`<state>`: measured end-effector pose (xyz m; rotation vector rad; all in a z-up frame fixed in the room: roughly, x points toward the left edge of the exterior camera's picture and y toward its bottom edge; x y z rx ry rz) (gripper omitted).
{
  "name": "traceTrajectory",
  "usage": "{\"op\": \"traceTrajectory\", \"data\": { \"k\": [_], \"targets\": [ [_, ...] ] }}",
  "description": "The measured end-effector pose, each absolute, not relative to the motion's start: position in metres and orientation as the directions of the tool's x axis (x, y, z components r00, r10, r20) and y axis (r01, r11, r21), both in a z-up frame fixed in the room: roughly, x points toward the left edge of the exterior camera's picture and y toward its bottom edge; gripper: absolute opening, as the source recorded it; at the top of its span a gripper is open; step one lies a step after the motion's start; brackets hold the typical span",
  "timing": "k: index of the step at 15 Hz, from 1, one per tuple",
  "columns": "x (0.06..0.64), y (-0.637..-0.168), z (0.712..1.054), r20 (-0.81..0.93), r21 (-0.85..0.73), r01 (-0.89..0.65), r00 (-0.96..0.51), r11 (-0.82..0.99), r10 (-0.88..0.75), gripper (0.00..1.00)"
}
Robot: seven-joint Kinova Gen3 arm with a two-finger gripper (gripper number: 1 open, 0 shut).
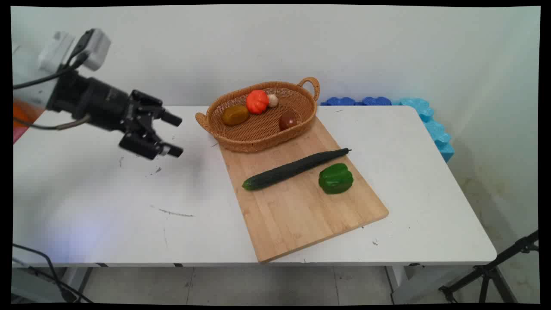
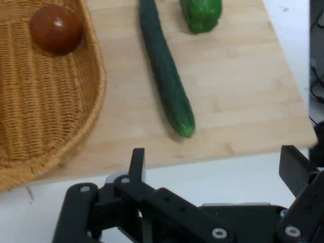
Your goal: Pick up the potato from the vegetable basket
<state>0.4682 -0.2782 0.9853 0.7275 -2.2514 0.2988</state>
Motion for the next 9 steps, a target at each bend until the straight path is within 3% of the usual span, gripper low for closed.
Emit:
{"op": "traceTrajectory", "data": {
  "k": [9],
  "targets": [
    [0.417,-0.380,1.009,0.704,-0.010,-0.741,-0.482,0.671,-0.522,1.00]
  ]
}}
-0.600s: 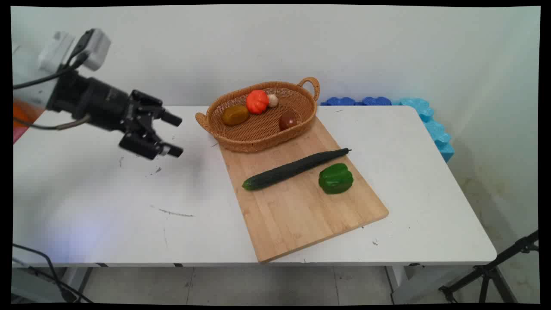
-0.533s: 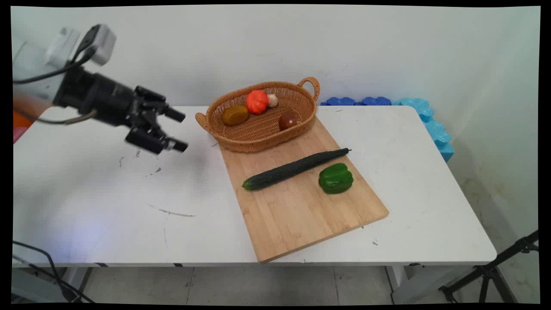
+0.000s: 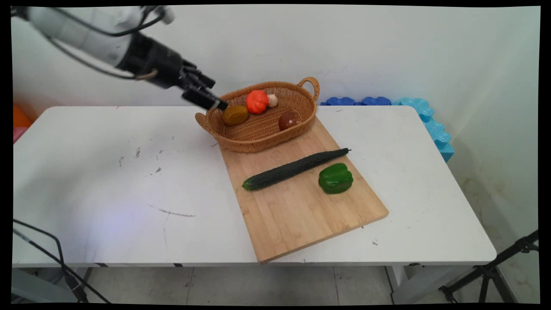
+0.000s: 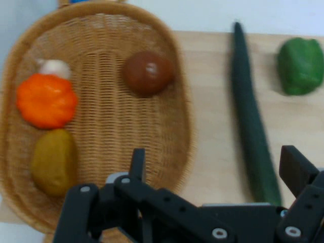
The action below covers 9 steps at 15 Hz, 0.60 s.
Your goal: Pick up the potato from the vegetable basket
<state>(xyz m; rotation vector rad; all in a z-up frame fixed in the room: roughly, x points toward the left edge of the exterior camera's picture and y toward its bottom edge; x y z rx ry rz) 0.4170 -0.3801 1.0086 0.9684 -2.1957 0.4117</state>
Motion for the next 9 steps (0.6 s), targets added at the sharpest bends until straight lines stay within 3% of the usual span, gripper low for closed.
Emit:
{"op": "traceTrajectory", "data": {
  "k": [9],
  "targets": [
    [0.406,-0.499,0.973,0.618,-0.069,-0.866,-0.427,0.495,-0.660,1.00]
  ]
}}
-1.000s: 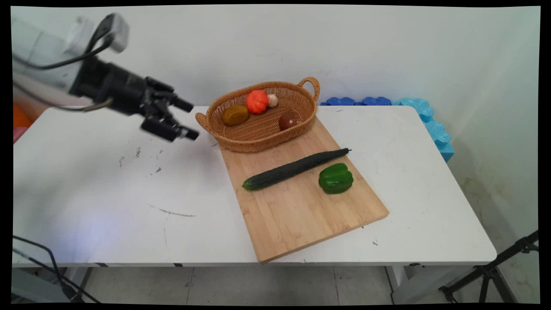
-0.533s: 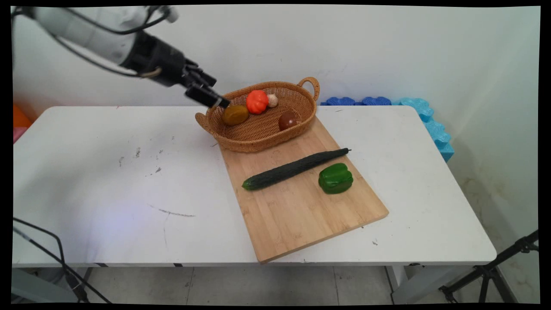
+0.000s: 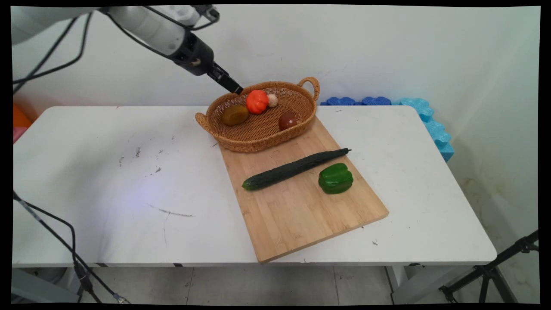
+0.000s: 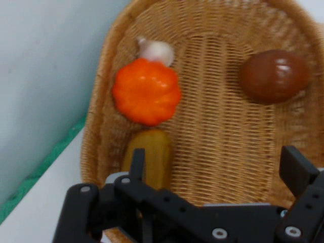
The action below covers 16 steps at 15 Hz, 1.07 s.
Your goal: Pick up the potato from the vegetable basket
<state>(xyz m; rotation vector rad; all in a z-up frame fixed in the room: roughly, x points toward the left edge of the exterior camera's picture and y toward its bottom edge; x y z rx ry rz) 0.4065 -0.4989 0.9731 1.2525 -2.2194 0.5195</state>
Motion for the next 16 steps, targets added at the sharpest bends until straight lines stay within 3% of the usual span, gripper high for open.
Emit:
{"op": "traceTrajectory", "data": {
  "k": [8,16],
  "targets": [
    [0.404,-0.564,0.913,0.497,-0.095,-0.892,-0.427,0.442,-0.756,1.00],
    [0.400,-0.593,0.883,0.434,-0.099,-0.896,-0.430,0.433,-0.791,1.00]
  ]
}}
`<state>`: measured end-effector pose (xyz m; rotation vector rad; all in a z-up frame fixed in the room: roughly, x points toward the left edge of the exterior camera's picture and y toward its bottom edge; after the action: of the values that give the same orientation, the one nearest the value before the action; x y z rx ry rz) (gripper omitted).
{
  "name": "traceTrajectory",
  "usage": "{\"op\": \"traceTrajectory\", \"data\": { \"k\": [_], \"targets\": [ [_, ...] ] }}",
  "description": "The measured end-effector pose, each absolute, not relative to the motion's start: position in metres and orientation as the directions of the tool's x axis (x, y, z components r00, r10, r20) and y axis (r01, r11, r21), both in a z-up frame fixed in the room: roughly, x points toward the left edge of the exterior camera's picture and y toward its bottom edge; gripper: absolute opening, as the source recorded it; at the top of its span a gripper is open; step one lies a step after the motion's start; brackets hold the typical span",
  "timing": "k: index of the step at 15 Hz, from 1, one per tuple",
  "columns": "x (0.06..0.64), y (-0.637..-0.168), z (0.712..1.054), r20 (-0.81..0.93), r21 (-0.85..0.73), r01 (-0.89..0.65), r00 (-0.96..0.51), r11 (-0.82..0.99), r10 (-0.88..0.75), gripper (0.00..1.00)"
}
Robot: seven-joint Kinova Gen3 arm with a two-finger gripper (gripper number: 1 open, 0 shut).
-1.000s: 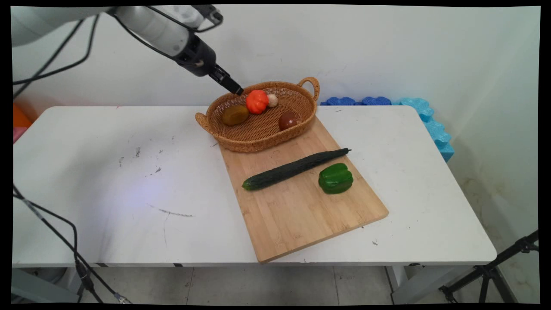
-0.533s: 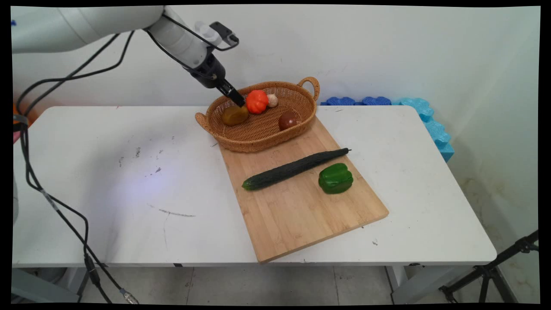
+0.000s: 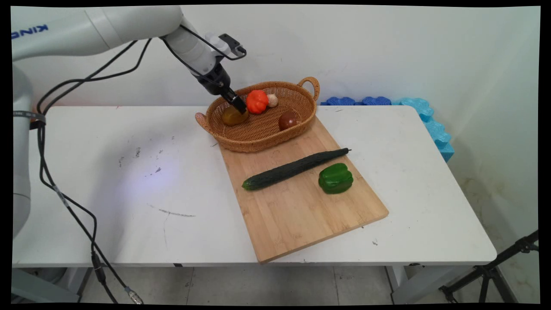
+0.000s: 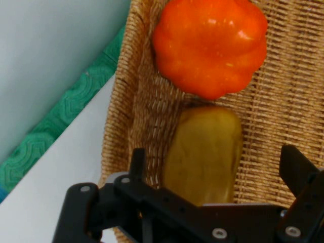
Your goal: Pick up the potato from the vegetable basket
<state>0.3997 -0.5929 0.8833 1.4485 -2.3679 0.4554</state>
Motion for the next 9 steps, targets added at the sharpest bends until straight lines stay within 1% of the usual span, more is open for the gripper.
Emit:
{"op": "traceTrajectory", "data": {
  "k": [7,8,9],
  "targets": [
    [0.395,-0.609,0.864,0.405,-0.094,-0.894,-0.437,0.439,-0.803,1.00],
    [0.394,-0.610,0.863,0.402,-0.093,-0.893,-0.438,0.440,-0.804,0.00],
    [0.393,-0.611,0.861,0.401,-0.092,-0.892,-0.440,0.442,-0.803,0.00]
  ]
}}
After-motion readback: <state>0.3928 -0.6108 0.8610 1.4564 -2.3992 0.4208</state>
